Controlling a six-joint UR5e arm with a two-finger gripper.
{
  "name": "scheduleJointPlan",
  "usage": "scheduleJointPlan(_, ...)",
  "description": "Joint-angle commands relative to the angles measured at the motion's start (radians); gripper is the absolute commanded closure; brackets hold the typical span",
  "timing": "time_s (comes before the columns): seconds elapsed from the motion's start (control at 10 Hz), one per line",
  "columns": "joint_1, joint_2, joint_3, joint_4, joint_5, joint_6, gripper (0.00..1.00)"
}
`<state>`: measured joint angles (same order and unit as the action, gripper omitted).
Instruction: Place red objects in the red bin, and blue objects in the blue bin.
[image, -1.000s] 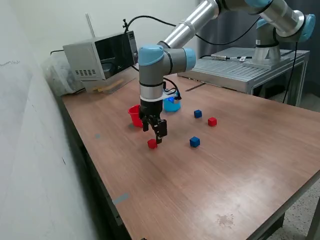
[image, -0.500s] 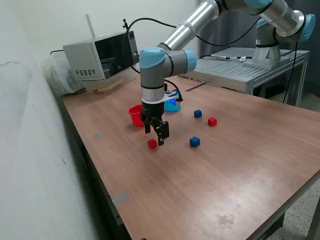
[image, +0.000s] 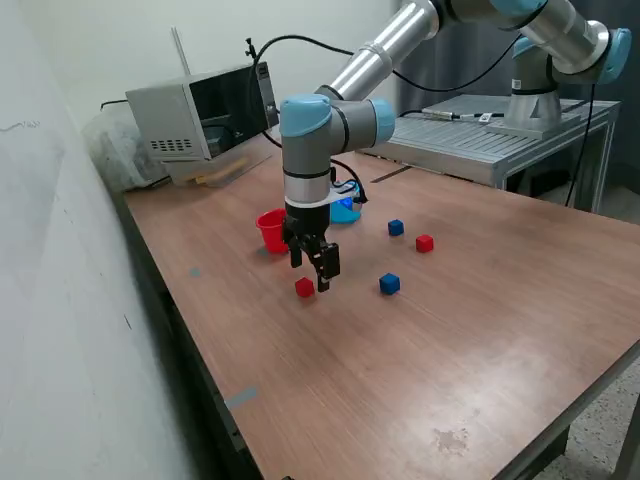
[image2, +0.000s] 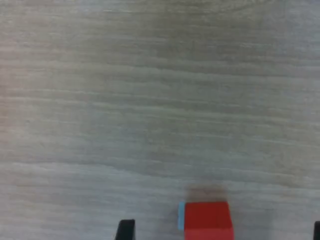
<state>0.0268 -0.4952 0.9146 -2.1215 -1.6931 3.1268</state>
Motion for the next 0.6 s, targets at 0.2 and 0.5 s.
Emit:
scheduleJointPlan(0.2, 0.001, 0.001, 0.0, 0.0, 0.0, 0.007, 0.0)
scheduleJointPlan(0.5, 0.001, 0.001, 0.001, -0.002, 0.0, 0.007, 1.0)
